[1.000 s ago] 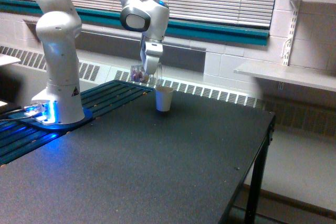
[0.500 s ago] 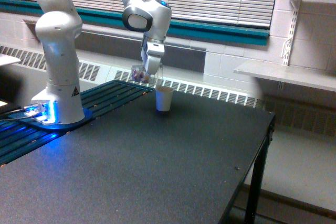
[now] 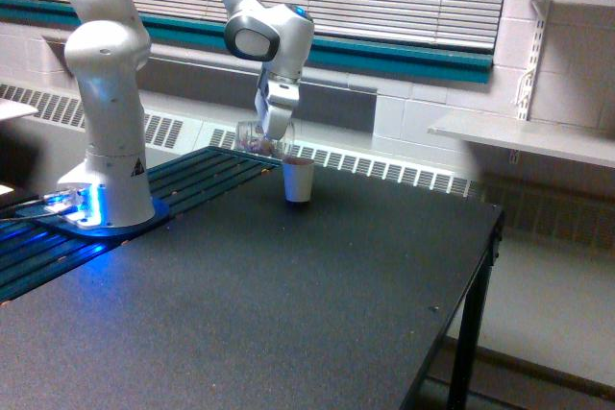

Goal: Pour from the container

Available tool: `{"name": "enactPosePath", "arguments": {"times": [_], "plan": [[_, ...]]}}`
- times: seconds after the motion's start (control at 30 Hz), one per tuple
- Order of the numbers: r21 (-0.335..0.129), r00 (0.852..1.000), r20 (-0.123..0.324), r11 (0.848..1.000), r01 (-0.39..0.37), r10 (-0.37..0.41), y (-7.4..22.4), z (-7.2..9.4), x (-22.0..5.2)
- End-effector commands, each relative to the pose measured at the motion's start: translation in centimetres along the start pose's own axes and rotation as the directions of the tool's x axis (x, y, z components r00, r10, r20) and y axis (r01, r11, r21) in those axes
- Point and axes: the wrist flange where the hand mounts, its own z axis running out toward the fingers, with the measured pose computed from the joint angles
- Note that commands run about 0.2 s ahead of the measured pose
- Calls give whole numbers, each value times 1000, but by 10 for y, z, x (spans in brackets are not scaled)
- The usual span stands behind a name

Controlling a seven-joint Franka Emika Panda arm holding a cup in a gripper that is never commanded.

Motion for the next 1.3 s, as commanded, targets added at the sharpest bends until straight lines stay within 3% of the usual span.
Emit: {"name": "enactPosePath", "arguments": {"times": [0.03, 1.3], "plan": [[5, 1000, -4, 1000, 2, -2, -2, -4, 7], [-31, 1000, 4, 999, 21, -20, 3, -3, 20]]}}
